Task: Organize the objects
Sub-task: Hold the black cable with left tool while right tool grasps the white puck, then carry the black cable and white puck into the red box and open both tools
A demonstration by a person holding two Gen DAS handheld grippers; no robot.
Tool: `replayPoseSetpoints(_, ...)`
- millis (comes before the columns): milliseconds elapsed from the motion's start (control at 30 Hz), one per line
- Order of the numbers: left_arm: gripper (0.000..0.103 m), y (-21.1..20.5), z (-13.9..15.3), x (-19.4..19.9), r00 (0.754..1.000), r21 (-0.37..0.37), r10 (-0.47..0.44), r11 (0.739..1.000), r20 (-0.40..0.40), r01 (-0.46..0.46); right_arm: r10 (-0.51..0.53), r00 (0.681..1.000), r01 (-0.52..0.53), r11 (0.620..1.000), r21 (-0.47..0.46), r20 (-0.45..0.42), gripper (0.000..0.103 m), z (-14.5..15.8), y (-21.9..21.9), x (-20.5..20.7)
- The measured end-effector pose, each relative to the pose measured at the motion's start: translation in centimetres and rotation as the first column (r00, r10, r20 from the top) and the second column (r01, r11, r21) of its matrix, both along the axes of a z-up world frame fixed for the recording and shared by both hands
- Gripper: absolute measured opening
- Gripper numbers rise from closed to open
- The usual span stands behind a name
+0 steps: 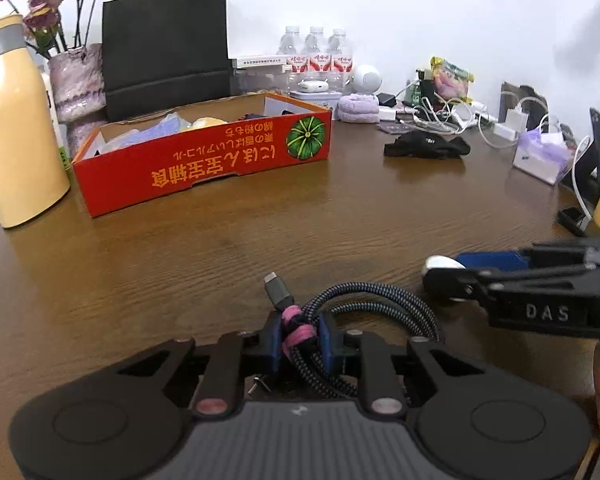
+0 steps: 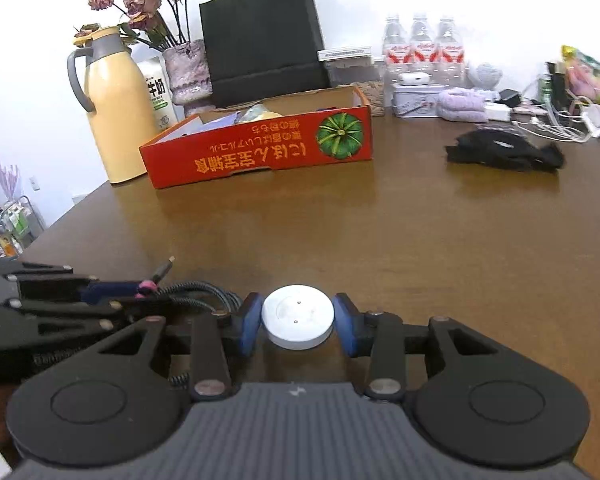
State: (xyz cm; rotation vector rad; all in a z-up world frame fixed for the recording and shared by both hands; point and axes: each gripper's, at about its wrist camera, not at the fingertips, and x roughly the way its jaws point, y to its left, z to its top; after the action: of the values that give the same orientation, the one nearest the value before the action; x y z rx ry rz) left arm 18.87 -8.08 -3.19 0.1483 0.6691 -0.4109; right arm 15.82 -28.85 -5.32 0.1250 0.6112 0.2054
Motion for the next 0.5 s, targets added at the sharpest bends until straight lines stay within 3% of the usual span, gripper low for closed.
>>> replayPoseSetpoints(267,0.016,2.8,3.6,-0.6,0.997,-0.090,0.050,0.995,0.064,-0.044,-0.036,0.996,0.035,0.999,0.010,0.076,0.040,2.4,-0.7,-2.7)
replayPoseSetpoints(400,0.016,4.8,7.5,3.4,0.991,-0.160,0.056,0.987,0.124,-0.036,0.000,0.994,-0.002,1.000,0.016,0.111,0.040,4.4,-1.2,-0.2)
replayPoseSetpoints(500,0.016,6.0,11.2,8.3,0.978,-0.183,0.063,0.983,0.201,-0.026,0.068,0.982,-0.065,0.998,-0.025,0.178,0.040,7.6,-1.0,4.2)
